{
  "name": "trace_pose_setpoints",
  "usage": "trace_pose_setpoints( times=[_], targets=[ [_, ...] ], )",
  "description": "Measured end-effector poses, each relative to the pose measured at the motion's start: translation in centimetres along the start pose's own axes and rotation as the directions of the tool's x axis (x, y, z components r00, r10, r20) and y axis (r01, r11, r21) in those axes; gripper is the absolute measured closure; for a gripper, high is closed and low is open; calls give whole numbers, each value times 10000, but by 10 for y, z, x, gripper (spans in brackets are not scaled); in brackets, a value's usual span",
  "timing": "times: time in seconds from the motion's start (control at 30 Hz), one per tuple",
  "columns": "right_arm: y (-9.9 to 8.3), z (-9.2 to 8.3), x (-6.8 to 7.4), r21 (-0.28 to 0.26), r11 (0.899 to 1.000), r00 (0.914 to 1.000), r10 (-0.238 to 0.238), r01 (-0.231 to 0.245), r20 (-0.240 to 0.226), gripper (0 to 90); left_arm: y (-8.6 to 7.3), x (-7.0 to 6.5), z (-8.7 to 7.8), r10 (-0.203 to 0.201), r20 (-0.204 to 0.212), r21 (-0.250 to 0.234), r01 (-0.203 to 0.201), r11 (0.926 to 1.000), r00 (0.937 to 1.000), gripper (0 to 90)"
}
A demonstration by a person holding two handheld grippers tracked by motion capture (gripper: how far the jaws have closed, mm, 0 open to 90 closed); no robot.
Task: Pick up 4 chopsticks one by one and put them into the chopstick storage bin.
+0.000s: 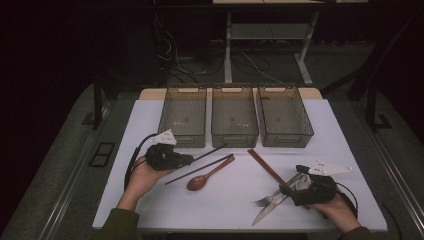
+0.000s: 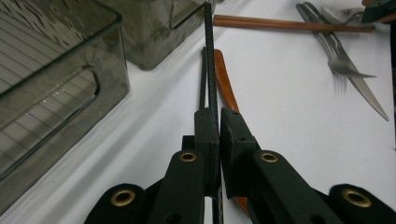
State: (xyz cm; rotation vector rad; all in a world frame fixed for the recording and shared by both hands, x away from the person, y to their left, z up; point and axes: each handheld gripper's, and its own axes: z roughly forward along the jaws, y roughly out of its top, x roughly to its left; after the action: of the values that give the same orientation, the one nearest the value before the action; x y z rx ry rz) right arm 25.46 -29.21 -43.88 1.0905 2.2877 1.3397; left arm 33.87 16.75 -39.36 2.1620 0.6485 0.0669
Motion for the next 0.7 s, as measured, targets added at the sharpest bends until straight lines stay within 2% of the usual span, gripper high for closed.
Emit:
trace_pose_setpoints(
  times=[0.33, 0.7],
  targets=[
    [0, 0, 0, -7, 10000, 10000, 3, -3, -10, 16, 8, -1, -6, -322, -11, -145, 322, 9994, 9995, 855],
    [0, 0, 0, -1, 10000, 10000, 9, -9, -2, 16, 24, 2, -12, -365, -159, -410, 359, 9985, 9992, 855]
  ],
)
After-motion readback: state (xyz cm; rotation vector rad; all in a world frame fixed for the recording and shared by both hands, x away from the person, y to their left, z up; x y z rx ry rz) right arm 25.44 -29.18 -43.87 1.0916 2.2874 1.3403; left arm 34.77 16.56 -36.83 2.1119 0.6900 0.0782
